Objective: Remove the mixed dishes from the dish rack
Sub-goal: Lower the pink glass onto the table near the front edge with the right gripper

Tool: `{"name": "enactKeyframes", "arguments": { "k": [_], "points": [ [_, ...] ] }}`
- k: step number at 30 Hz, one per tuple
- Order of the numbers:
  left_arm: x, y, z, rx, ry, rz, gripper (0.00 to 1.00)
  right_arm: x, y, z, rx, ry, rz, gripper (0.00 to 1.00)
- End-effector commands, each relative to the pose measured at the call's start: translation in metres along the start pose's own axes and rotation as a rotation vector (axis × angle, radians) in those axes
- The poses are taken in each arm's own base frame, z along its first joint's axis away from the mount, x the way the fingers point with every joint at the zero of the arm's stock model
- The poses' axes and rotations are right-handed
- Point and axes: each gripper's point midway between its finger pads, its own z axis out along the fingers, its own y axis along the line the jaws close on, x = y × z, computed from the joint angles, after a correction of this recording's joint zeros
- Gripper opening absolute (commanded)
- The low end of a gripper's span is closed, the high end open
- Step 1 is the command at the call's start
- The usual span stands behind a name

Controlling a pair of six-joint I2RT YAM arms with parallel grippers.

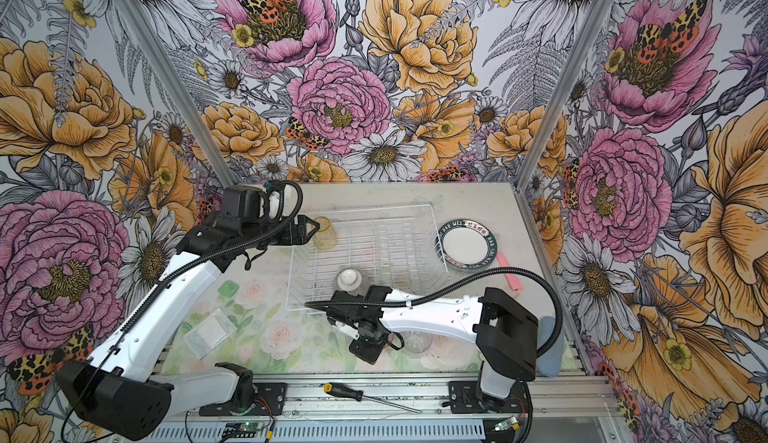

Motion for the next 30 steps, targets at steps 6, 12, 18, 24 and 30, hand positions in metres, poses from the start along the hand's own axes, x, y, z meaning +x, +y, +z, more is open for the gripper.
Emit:
{"name": "enactKeyframes", "arguments": {
  "k": [6, 12, 18, 24, 30],
  "points": [
    [0.006, 0.004, 0.005, 0.008, 0.023, 0.011, 0.89, -0.004, -0.004, 0.006, 0.033, 0.014, -0.031, 0.00],
    [0.006, 0.004, 0.008, 0.008, 0.031, 0.012, 0.89, -0.005, -0.004, 0.010, 0.038, 0.027, -0.041, 0.00],
    [0.006, 0.005, 0.011, 0.010, 0.040, 0.011, 0.89, -0.005, -0.006, 0.014, 0.039, 0.041, -0.043, 0.00],
    [0.007, 0.006, 0.014, 0.006, 0.048, 0.008, 0.89, -0.005, -0.007, 0.016, 0.043, 0.048, -0.046, 0.14],
    [0.011, 0.012, 0.017, -0.027, 0.068, 0.009, 0.90, -0.005, -0.011, 0.011, 0.060, 0.037, -0.043, 0.29]
  ]
}}
